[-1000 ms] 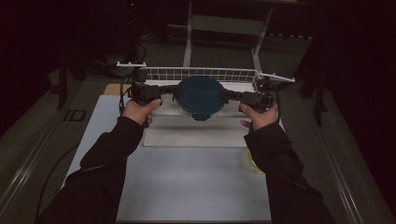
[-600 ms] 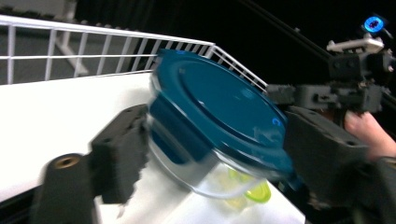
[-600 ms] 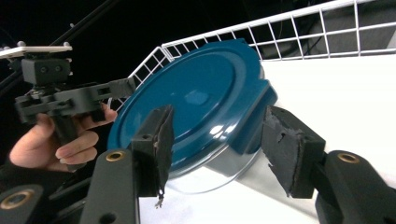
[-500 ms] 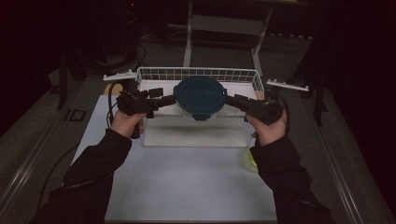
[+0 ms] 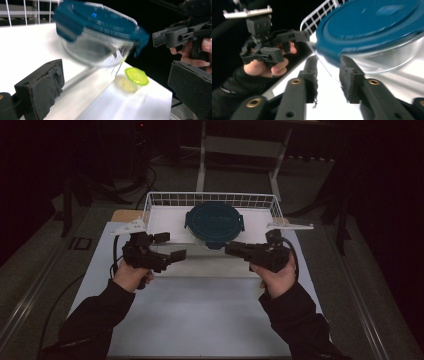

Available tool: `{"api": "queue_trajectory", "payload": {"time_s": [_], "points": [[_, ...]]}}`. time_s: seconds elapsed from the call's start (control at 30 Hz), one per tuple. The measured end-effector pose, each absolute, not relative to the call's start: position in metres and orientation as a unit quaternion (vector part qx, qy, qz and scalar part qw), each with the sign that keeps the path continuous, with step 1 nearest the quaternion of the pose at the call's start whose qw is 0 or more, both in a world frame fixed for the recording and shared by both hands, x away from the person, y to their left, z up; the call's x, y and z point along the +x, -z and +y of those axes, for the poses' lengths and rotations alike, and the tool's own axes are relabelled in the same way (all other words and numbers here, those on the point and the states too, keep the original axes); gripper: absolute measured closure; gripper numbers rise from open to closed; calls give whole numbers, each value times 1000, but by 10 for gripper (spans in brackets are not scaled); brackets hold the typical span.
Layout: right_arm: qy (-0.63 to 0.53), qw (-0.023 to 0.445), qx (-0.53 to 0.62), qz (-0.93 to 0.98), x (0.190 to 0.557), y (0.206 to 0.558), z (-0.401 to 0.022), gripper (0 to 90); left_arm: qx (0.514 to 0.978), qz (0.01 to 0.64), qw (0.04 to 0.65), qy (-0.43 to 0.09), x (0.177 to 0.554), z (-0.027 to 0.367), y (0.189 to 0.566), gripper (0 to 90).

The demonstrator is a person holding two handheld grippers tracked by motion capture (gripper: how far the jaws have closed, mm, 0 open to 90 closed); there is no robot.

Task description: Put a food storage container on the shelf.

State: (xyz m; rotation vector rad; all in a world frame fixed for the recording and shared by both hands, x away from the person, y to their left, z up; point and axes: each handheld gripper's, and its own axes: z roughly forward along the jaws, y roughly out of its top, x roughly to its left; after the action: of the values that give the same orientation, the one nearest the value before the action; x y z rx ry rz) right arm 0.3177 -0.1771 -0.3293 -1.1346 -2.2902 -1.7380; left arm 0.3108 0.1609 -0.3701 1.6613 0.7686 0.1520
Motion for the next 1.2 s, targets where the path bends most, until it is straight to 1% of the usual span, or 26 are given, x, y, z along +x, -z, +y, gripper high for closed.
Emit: {"api": "queue_trajectory", "payload": {"time_s": [0.03,0.07,0.1,0.13,0.4,0.53,0.67,0.83,0.97,1.2], "points": [[562,25,-367,-741,318,329,-177,699,719,333,607,-66,311,161,370,3],[558,29,-366,-744,317,332,-173,732,721,336,603,-68,308,161,375,3],[552,37,-365,-748,317,335,-168,794,720,336,603,-70,306,161,379,3],[549,40,-367,-750,317,340,-163,883,723,338,599,-72,303,160,384,3],[548,46,-383,-743,326,347,-155,897,748,327,570,-96,282,153,418,3],[547,48,-387,-741,331,349,-150,897,759,325,556,-91,273,147,438,3],[549,46,-391,-737,335,349,-149,897,767,328,547,-71,265,143,460,3],[546,41,-401,-735,344,349,-148,895,770,327,543,-72,256,139,478,3],[550,39,-406,-729,353,350,-147,890,780,319,534,-69,254,135,486,3],[547,32,-415,-727,365,349,-142,882,784,312,530,-78,252,134,488,3]]}}
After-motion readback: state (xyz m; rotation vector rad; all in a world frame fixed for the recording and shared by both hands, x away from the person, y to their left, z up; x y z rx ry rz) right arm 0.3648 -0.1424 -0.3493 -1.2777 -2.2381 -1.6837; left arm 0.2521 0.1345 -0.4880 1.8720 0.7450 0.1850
